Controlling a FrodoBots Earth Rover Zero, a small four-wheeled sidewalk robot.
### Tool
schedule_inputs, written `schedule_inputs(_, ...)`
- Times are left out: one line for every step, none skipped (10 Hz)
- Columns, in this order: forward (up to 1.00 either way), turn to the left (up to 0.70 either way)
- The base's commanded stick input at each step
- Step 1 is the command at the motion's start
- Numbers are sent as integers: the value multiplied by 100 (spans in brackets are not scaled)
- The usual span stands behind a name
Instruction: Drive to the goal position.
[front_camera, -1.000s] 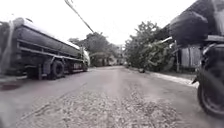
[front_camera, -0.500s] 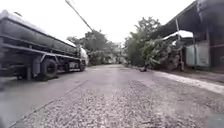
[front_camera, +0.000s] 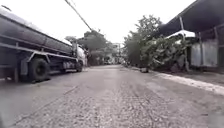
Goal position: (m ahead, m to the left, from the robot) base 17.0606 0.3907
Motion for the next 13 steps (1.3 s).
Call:
schedule_inputs(100,0)
schedule_inputs(100,0)
schedule_inputs(100,0)
schedule_inputs(100,0)
schedule_inputs(100,0)
schedule_inputs(100,0)
schedule_inputs(100,0)
schedule_inputs(100,0)
schedule_inputs(100,0)
schedule_inputs(100,0)
schedule_inputs(100,0)
schedule_inputs(100,-11)
schedule_inputs(100,-27)
